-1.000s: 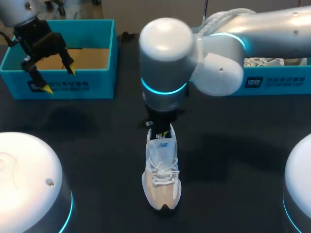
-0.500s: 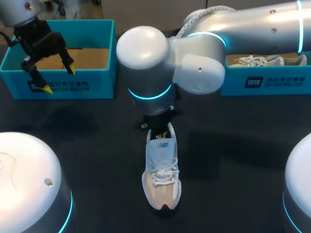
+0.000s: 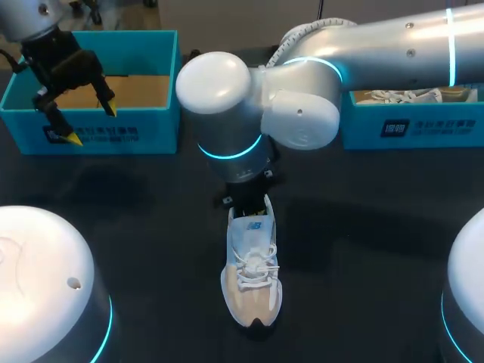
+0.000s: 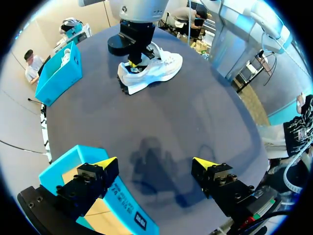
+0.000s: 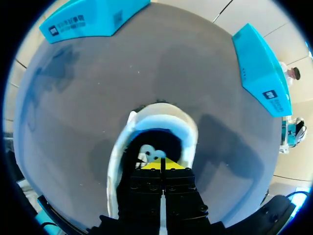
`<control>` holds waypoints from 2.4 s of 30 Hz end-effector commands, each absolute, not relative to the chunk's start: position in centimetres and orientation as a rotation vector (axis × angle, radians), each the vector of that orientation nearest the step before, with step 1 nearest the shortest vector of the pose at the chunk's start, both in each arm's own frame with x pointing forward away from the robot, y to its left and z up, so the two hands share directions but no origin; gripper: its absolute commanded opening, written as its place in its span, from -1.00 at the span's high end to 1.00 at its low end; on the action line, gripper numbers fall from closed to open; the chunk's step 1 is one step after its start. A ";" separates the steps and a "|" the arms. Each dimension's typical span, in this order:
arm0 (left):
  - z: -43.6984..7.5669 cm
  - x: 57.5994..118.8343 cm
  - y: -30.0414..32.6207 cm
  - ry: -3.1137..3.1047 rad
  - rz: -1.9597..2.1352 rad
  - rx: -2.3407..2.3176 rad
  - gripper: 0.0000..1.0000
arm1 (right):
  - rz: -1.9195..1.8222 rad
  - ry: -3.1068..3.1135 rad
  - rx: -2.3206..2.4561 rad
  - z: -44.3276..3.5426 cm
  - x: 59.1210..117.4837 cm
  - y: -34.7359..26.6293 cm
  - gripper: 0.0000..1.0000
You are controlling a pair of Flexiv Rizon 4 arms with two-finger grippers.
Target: Take the shoe out of the shoebox, open the shoe tongue, remove and reinsert the insole, then place the shoe into the shoebox
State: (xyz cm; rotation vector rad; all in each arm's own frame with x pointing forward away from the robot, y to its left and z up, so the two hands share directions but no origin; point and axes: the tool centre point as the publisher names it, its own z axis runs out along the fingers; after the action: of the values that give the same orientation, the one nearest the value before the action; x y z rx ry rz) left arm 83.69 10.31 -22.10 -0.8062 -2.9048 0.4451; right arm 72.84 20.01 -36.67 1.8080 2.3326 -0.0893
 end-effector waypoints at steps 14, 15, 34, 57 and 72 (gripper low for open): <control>-22.1 83.7 10.4 -2.905 0.443 -0.807 -1.00 | -0.035 2.348 1.835 -36.3 72.8 21.6 1.00; -22.1 83.7 10.4 -2.905 0.443 -0.807 -1.00 | -0.035 2.358 1.850 -37.0 72.9 21.6 1.00; -22.1 83.7 10.4 -2.905 0.443 -0.807 -1.00 | -0.151 2.351 1.817 -37.4 72.8 21.1 1.00; -22.1 83.7 10.4 -2.905 0.443 -0.807 -1.00 | -0.367 2.412 1.790 -38.6 72.5 20.5 1.00; -22.1 83.7 10.4 -2.905 0.443 -0.807 -1.00 | -0.251 2.524 1.893 -39.4 71.5 21.1 1.00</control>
State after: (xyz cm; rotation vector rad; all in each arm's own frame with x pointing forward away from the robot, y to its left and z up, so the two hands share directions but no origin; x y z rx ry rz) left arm 83.69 10.31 -22.13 -0.8063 -2.9050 0.4458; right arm 71.26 21.93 -38.61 1.8560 2.4856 -0.2872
